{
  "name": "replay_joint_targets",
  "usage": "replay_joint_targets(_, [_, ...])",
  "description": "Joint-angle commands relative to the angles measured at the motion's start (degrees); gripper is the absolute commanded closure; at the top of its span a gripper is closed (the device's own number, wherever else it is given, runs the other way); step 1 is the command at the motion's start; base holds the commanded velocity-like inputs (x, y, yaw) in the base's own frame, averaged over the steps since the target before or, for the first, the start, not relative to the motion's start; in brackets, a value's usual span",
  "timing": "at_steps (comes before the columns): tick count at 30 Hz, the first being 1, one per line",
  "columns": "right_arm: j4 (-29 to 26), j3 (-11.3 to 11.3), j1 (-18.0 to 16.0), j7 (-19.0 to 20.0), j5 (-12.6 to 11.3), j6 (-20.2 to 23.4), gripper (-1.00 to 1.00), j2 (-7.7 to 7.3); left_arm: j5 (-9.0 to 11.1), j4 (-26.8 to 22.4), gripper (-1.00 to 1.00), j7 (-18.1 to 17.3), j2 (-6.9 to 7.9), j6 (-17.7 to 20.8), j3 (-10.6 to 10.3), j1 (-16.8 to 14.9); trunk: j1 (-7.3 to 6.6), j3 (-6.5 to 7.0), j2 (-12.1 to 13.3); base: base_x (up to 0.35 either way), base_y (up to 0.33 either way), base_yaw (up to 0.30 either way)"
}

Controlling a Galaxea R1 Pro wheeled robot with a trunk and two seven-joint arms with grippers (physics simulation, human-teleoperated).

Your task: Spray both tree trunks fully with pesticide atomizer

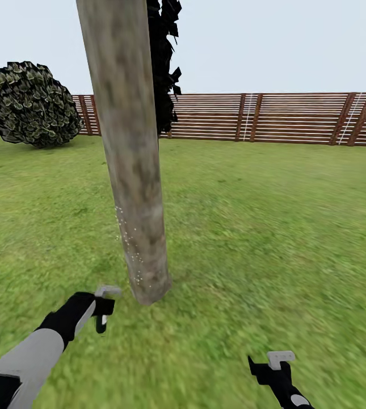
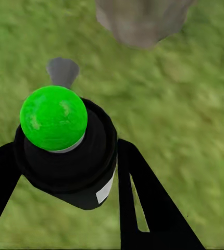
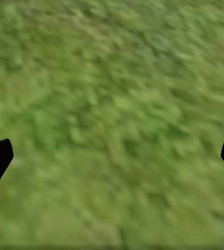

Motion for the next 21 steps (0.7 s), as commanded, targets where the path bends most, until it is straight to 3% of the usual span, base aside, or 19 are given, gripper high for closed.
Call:
replay_joint_targets(1, [0.0, 0.0, 0.0, 0.0, 0.0, 0.0, -1.0, 0.0, 0.3, 0.2, 1.0, 1.4, -1.28, -0.5, 0.1, 0.9, 0.0, 0.01, 0.0, 0.0, 0.0, 0.0])
replay_joint_targets(3, [-0.1, 0.0, 0.0, 0.0, 0.0, 0.0, -1.0, 0.03, 0.5, 0.3, 1.0, 2.6, -2.62, -3.0, 0.1, 1.9, 0.0, 0.01, 0.0, 0.0, -0.014, 0.024])
replay_joint_targets(7, [-0.1, 0.0, 0.0, 0.0, -0.1, 0.0, -1.0, 0.08, 0.9, 0.4, 1.0, 5.5, -3.55, -8.0, 0.1, 3.4, 0.0, 0.01, 0.0, 0.0, -0.189, 0.17])
replay_joint_targets(21, [-0.1, 0.0, 0.0, 0.0, -0.1, 0.0, -1.0, 0.14, 1.0, 0.3, 1.0, 5.8, -4.95, -8.8, 0.2, 4.3, 0.0, 0.01, 0.0, 0.047, -0.269, 0.011])
